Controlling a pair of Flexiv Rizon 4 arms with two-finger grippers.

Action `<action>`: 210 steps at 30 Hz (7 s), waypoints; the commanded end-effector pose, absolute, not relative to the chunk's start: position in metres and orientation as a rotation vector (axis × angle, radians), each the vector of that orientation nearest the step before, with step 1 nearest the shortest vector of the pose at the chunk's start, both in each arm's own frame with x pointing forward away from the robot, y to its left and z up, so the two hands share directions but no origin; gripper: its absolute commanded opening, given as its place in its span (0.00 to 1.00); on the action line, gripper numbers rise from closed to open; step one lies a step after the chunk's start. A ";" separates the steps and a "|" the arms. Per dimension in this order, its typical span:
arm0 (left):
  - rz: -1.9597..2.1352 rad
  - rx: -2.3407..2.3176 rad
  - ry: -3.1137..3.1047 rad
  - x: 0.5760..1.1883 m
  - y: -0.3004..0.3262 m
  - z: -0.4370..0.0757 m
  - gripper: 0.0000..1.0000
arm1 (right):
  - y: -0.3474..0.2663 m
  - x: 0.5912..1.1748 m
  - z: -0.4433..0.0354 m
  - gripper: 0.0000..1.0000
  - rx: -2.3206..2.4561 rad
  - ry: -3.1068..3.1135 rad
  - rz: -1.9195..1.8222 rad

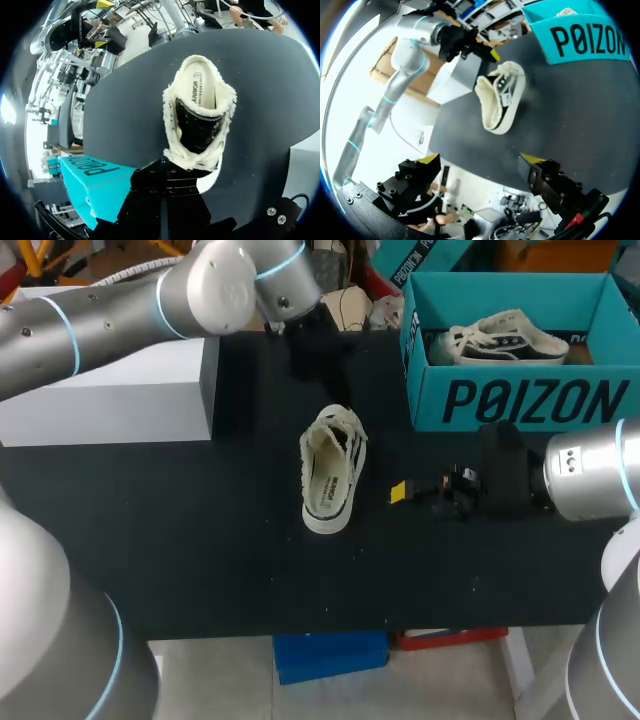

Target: Take the shoe out of the shoebox, open the shoe tongue, remove and reinsert the insole, then place the shoe into the shoebox

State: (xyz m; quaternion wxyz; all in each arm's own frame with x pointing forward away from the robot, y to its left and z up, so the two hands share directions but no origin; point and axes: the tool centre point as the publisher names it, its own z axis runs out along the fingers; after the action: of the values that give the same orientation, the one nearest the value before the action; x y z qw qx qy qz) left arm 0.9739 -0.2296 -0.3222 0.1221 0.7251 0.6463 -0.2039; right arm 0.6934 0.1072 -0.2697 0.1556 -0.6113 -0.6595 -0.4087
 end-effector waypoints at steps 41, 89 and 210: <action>-0.451 2.296 1.867 0.896 -0.159 -0.288 0.00 | 0.107 0.693 -0.269 1.00 -1.751 -1.889 -1.169; -0.210 2.340 2.064 0.895 -0.166 -0.413 0.33 | 0.107 0.693 -0.269 1.00 -1.751 -1.889 -1.169; 0.084 0.131 2.662 1.029 0.201 -0.295 0.00 | 0.107 0.693 -0.269 1.00 -1.751 -1.889 -1.169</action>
State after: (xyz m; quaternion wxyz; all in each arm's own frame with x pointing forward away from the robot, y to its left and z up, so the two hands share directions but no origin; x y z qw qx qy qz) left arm 1.0130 0.2009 -0.2796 0.2363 0.0477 0.9701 0.0289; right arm 0.6934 0.1072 -0.2697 0.1556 -0.6114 -0.6595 -0.4087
